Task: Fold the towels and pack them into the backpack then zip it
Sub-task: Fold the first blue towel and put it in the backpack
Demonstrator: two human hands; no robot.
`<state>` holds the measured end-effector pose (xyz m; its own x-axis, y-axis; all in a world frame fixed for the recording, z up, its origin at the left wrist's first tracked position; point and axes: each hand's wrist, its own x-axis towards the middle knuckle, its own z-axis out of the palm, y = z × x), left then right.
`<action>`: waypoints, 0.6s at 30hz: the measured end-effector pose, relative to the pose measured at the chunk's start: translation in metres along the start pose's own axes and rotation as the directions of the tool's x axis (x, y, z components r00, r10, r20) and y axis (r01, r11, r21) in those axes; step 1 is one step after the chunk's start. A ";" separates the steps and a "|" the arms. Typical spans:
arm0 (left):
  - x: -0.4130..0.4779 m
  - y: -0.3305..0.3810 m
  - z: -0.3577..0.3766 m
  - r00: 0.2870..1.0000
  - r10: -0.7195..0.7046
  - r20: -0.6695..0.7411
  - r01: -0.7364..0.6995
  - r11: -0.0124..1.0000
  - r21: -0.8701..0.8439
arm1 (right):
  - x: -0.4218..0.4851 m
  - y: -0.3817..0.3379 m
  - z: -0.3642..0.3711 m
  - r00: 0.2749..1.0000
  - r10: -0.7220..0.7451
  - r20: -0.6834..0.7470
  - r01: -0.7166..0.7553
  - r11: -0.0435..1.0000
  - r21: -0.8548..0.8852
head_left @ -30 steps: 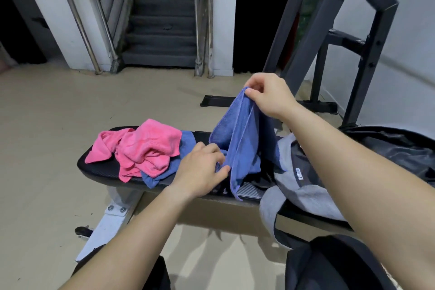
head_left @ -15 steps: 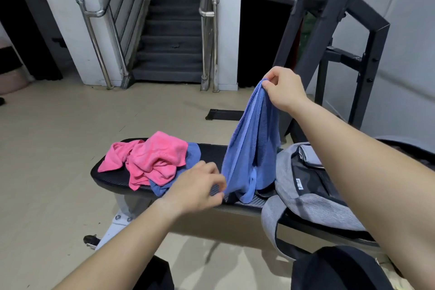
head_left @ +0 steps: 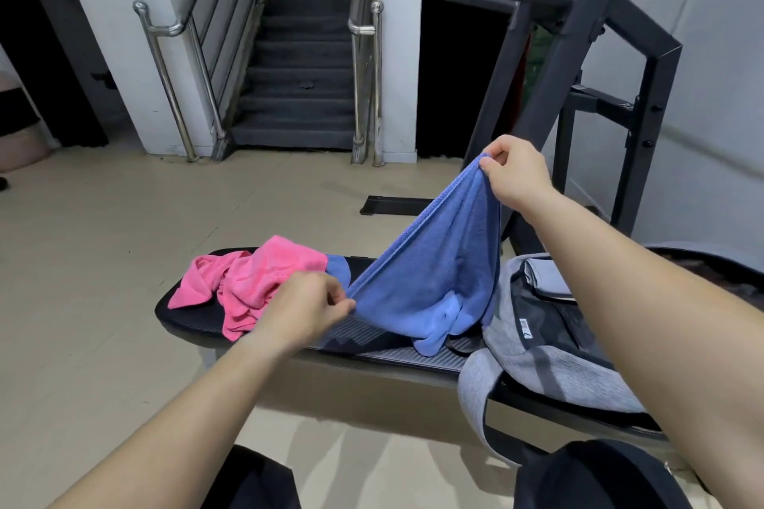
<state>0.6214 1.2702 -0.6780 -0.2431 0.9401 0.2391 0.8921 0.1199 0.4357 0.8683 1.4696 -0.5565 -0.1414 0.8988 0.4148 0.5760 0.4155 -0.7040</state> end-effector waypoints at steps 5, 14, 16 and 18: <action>0.018 -0.004 -0.031 0.975 -0.057 -0.216 0.060 0.998 0.006 | -0.008 0.013 -0.010 0.999 0.054 0.009 -0.054 0.998 0.042; 0.047 0.020 -0.091 0.934 -0.009 -0.356 0.038 0.997 0.074 | -0.032 -0.003 -0.036 0.994 0.113 -0.009 -0.108 0.968 0.228; 0.049 0.034 -0.104 0.902 -0.111 -0.418 0.081 0.993 -0.087 | -0.035 -0.008 -0.042 0.993 0.121 -0.017 -0.113 0.962 0.248; 0.049 0.045 -0.115 0.884 -0.163 -0.439 0.080 0.976 -0.201 | -0.039 -0.015 -0.048 0.992 0.125 0.004 -0.123 0.968 0.220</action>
<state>0.6056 1.2854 -0.5473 -0.5272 0.6712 0.5211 0.7748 0.1279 0.6191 0.9044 1.4214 -0.5347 -0.0716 0.9442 0.3213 0.3977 0.3225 -0.8590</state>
